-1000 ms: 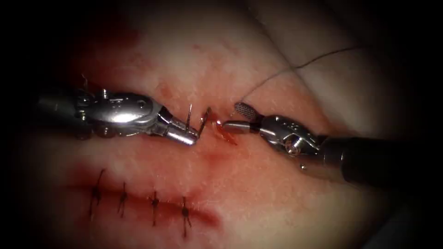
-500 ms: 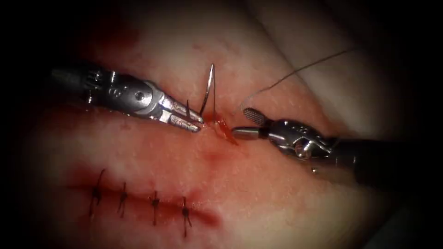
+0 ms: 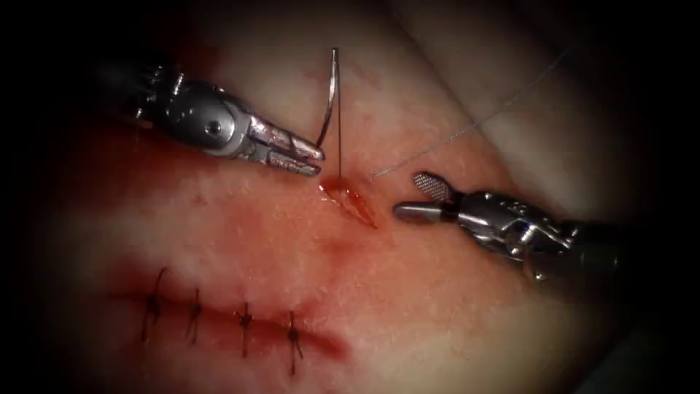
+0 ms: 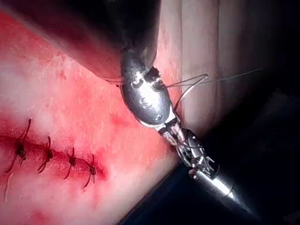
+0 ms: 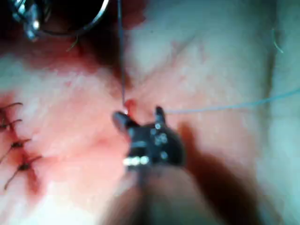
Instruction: Wound Closure
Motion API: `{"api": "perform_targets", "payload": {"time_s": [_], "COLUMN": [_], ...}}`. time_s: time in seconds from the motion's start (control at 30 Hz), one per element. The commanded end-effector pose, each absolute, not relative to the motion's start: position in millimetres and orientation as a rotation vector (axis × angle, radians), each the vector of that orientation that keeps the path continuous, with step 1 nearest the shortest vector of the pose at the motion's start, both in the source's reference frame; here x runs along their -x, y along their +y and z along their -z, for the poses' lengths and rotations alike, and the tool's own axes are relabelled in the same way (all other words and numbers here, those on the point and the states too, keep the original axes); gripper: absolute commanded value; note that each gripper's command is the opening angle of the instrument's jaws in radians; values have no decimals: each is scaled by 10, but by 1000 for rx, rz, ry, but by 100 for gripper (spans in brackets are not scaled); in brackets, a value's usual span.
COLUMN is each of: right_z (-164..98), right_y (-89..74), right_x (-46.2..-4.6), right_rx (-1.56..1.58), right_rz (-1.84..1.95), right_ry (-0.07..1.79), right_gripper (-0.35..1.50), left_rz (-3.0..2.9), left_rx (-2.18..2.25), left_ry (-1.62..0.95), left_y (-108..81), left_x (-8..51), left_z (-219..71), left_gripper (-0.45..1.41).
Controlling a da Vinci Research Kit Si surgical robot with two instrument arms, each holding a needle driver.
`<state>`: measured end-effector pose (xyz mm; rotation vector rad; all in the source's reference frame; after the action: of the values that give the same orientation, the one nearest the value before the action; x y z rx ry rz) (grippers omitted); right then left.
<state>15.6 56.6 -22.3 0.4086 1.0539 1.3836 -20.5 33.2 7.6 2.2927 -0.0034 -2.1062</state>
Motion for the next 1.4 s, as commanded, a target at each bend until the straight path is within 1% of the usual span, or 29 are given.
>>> {"api": "perform_targets", "payload": {"time_s": [0.03, 0.2, 0.4, 0.47, 0.57, 0.7, 1.4], "right_z": [227, 234, 236, 238, 239, 237, 226], "right_y": [566, 569, 569, 568, 567, 567, 567], "right_x": [-167, -175, -178, -181, -194, -214, -229], "right_rx": [-438, -533, -654, -698, -746, -744, -715], "right_rz": [-1416, -1509, -1597, -1597, -1605, -1623, -1653], "right_ry": [1075, 1129, 1122, 1119, 1110, 1109, 1126], "right_gripper": [111, 109, 101, 101, 99, 103, 103], "left_rz": [2105, 2106, 2084, 2081, 2058, 2022, 1975], "left_rx": [-2284, -2194, -2112, -2093, -2079, -2048, -2032], "left_ry": [-15, -34, -67, -73, -89, -108, -92], "left_y": [321, 294, 282, 279, 277, 272, 260], "left_x": [215, 227, 229, 230, 234, 239, 251], "left_z": [-90, -118, -137, -139, -141, -139, -124], "left_gripper": [-35, -35, -35, -35, -35, -35, -35]}}
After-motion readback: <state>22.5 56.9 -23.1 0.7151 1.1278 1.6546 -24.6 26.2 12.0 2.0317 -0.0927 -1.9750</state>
